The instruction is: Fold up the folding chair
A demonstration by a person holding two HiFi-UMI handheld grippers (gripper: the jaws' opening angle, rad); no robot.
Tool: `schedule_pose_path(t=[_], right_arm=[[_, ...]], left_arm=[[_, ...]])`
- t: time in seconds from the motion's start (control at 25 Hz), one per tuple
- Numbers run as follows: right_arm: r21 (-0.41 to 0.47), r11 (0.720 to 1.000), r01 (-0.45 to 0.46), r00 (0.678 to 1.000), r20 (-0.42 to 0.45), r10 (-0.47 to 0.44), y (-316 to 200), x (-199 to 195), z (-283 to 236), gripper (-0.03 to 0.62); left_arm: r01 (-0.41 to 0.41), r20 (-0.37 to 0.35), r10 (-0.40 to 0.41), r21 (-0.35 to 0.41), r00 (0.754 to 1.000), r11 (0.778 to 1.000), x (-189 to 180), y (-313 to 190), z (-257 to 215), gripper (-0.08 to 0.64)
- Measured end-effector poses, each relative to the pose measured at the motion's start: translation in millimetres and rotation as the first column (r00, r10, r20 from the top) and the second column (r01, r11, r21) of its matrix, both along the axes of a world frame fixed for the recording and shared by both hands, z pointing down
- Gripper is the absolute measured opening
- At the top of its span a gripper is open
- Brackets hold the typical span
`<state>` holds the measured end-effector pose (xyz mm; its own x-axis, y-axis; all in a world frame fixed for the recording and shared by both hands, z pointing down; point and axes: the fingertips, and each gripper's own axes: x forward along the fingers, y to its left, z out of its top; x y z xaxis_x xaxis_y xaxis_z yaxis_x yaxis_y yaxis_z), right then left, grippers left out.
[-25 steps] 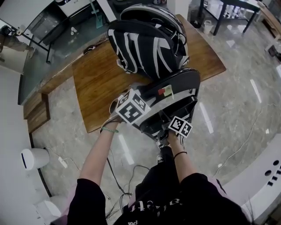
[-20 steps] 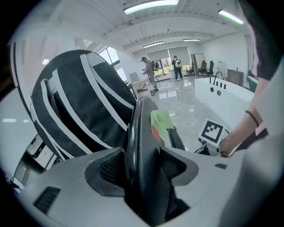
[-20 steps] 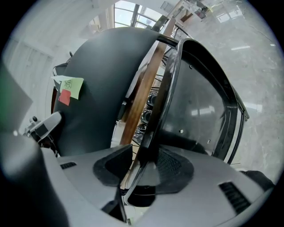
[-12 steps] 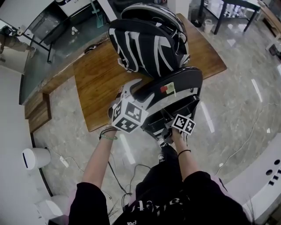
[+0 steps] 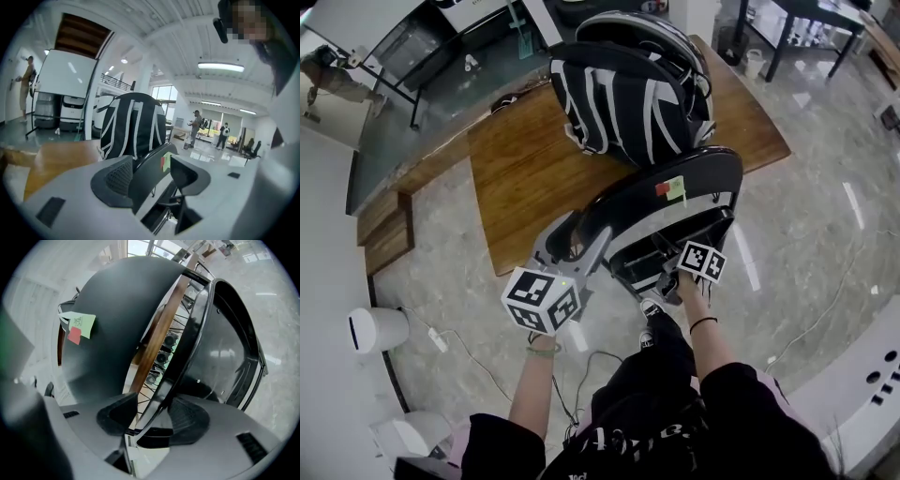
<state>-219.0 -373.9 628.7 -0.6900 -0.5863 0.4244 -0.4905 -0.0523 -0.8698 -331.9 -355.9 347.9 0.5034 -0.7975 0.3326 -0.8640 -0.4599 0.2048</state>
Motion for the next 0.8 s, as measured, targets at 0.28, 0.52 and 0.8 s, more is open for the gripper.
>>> schedule_pose_path(t=[0.28, 0.52, 0.8], right_arm=[[-0.058, 0.993, -0.103, 0.992, -0.075, 0.098, 2, 31, 6, 0.23], [0.004, 0.998, -0.064, 0.995, -0.076, 0.064, 49, 55, -27, 0.23], [0.208, 0.977, 0.05, 0.994, -0.104, -0.029, 116, 66, -116, 0.229]], left_arm=[[0.097, -0.126, -0.113, -0.126, 0.986, 0.987, -27, 62, 34, 0.253], [0.107, -0.255, -0.149, -0.172, 0.955, 0.979, -22, 100, 38, 0.249], [0.098, -0.417, -0.156, -0.157, 0.895, 0.983, -3, 155, 21, 0.225]])
